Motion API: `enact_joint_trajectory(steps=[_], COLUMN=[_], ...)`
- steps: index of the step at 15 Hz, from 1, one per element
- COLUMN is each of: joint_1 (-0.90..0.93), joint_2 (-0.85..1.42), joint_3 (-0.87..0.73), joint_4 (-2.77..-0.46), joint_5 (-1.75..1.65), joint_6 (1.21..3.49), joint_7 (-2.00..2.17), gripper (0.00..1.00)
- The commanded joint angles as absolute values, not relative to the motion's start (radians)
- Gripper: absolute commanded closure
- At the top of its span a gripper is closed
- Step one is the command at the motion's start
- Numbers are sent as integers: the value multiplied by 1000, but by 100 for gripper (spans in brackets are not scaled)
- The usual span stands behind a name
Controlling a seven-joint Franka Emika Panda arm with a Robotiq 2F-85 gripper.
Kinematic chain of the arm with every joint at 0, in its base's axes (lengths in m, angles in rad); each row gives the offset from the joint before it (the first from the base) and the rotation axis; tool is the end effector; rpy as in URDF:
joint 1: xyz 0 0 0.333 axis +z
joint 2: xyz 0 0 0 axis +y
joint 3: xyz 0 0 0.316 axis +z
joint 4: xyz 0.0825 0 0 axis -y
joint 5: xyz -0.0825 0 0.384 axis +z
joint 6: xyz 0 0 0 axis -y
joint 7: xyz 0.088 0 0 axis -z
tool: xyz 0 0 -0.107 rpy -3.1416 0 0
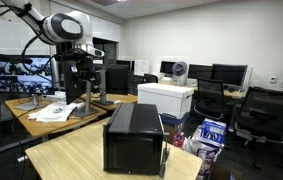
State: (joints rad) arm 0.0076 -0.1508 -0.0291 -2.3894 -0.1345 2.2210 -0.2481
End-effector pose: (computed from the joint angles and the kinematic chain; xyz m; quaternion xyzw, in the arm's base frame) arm 0.4728 -0.0145 0.3764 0.9867 0.1539 -0.0155 0.0493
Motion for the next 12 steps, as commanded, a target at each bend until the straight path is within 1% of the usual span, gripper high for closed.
enact_joint_trajectory(steps=[1, 7, 12], joint_1=[23, 70, 115], joint_2=[-143, -156, -130], joint_3=[-3, 56, 103], joint_4=[-2446, -2536, -2541], joint_5=[-212, -365, -488], joint_6=[2257, 2264, 2256], joint_7=[-307, -333, -403], gripper=[0, 0, 0])
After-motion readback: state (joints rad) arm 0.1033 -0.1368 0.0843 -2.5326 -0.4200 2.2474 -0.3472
